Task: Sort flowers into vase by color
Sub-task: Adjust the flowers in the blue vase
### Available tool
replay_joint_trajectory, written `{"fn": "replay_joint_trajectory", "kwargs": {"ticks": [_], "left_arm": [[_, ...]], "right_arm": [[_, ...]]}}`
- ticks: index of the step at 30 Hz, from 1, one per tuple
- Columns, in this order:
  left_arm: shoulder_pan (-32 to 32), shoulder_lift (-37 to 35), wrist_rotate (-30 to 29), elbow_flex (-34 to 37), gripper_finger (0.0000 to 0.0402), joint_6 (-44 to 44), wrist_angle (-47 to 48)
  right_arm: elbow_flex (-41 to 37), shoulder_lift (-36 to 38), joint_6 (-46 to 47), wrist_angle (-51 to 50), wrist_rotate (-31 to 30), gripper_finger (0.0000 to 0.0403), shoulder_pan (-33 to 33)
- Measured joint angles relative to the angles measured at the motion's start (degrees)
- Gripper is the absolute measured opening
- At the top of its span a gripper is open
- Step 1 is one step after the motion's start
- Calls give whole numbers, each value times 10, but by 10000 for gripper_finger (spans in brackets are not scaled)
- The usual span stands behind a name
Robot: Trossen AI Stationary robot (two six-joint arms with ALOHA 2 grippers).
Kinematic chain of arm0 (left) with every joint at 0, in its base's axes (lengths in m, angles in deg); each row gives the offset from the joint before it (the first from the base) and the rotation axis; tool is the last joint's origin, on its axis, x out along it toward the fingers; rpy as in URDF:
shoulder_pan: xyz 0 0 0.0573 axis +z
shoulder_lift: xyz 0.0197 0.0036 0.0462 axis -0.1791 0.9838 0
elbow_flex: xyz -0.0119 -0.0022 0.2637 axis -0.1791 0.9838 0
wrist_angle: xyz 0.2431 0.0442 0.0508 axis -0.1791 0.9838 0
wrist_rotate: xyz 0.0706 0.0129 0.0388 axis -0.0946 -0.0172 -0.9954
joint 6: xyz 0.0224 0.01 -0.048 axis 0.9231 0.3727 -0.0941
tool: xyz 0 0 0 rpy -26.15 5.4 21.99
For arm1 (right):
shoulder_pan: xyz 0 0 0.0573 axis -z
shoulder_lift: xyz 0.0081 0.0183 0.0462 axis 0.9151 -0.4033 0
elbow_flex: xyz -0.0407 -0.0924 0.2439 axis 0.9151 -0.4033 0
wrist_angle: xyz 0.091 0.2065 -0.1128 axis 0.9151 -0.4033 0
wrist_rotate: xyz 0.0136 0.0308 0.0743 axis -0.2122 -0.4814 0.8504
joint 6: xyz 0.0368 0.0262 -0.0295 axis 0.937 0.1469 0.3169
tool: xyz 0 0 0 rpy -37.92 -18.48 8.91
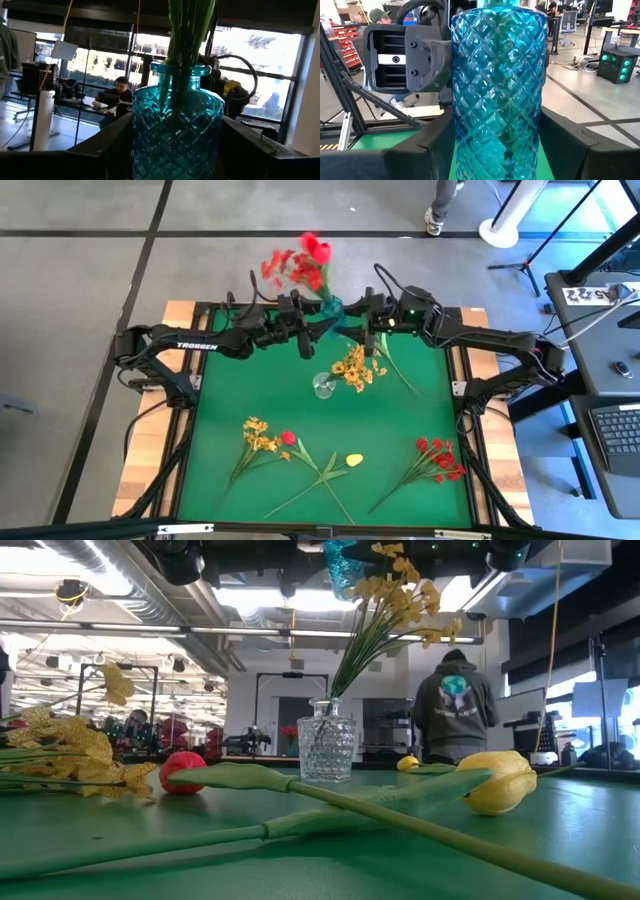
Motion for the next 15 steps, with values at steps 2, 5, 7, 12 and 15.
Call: {"fn": "replay_joint_trajectory", "kwargs": {"ticks": [2, 5, 7, 12, 15], "left_arm": [[0, 0, -10, 0, 242, 6, 5], [-1, 0, -21, 0, 242, 16, 9], [-1, 0, -21, 0, 242, 17, 9], [-1, 0, -22, 0, 242, 25, 14], [-1, 0, -23, 0, 242, 27, 22]], "right_arm": [[0, -3, 1, 3, 1, 240, 0], [0, -3, 0, 0, 2, 240, 0], [0, -3, 0, 0, 1, 240, 0], [0, -3, -2, -4, -2, 240, 0], [0, -3, -2, -13, -4, 240, 0]]}}
